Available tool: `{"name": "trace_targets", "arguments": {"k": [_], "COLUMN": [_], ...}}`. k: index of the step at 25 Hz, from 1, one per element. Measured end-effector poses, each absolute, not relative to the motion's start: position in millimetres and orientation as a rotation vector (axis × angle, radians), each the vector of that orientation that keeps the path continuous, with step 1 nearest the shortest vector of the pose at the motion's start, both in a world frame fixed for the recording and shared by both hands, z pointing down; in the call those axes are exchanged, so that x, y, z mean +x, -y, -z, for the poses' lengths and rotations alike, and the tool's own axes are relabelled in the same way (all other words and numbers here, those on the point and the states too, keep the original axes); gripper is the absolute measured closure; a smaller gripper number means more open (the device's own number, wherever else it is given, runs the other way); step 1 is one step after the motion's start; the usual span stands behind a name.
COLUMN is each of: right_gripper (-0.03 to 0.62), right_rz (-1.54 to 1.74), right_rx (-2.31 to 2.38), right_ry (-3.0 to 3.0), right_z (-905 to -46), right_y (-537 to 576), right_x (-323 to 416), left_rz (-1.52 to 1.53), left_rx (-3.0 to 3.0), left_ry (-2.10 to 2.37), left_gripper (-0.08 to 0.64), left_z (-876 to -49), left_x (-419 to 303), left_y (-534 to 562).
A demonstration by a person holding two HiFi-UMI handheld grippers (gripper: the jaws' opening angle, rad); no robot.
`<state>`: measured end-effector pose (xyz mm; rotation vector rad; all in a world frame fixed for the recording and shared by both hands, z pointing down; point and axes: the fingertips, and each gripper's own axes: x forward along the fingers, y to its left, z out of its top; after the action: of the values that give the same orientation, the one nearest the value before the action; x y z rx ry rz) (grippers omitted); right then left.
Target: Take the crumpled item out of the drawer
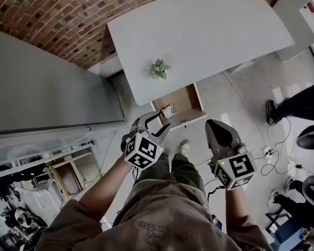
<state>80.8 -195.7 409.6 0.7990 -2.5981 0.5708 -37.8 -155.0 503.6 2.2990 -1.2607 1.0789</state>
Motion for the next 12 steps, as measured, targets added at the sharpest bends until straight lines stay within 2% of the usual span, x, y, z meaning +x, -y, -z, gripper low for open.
{"name": "trace_targets", "arguments": {"k": [12], "right_gripper": [0.565], "right_rz": [-0.704], "right_rx": [0.876], "right_ry": [2.493], "right_z": [-504], "right_y": [219], "right_x": [82], "left_rz": [-1.176], "left_rx": [2.194], "left_ry": [1.128], "left_gripper": [0.373], "left_z": [-626], "left_x": [-41], "left_y": [178]}}
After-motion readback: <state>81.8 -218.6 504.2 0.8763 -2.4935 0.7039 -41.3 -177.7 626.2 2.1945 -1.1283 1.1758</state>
